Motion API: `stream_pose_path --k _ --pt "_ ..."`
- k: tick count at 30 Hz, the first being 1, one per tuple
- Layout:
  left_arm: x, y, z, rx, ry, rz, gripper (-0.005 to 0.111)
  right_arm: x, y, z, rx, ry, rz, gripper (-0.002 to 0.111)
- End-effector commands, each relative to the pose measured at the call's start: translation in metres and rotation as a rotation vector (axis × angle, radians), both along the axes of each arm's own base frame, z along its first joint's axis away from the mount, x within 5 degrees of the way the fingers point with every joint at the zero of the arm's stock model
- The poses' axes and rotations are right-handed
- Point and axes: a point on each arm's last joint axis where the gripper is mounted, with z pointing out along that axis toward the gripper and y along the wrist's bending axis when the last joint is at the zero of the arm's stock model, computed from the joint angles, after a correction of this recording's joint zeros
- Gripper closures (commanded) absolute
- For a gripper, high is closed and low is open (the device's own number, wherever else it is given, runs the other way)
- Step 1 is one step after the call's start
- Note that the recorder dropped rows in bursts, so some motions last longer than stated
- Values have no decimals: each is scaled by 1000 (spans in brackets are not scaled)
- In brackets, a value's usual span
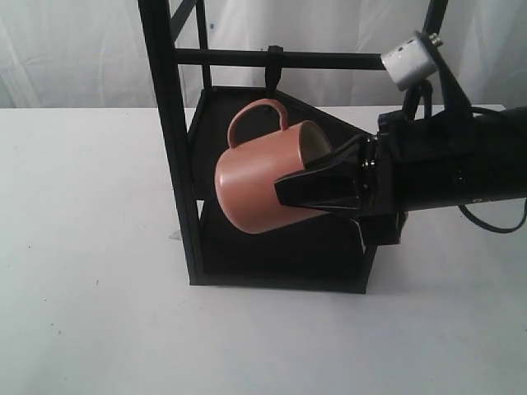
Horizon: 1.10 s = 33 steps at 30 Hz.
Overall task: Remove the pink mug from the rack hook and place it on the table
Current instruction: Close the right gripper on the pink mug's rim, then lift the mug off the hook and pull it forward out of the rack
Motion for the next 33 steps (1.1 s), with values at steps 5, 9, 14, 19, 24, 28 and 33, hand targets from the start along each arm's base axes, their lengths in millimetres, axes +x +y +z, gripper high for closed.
stream_pose_path --k 5,9,14,19,24,28,33 --pt "0 -1 0 -5 -5 -9 107 -7 2 3 42 16 78 108" --pt "0 -1 0 -5 -5 -9 107 -10 4 8 104 37 108 108" --pt "0 -1 0 -5 -5 -9 107 -13 5 12 138 48 134 108" --pt "0 -1 0 -5 -5 -9 107 -15 8 13 153 50 142 108" --pt "0 -1 0 -5 -5 -9 107 -25 21 13 149 55 213 108" --pt "0 -1 0 -5 -5 -9 107 -55 48 5 50 33 405 108" --pt "0 -1 0 -5 -5 -9 107 -88 76 -26 -344 -6 438 108"
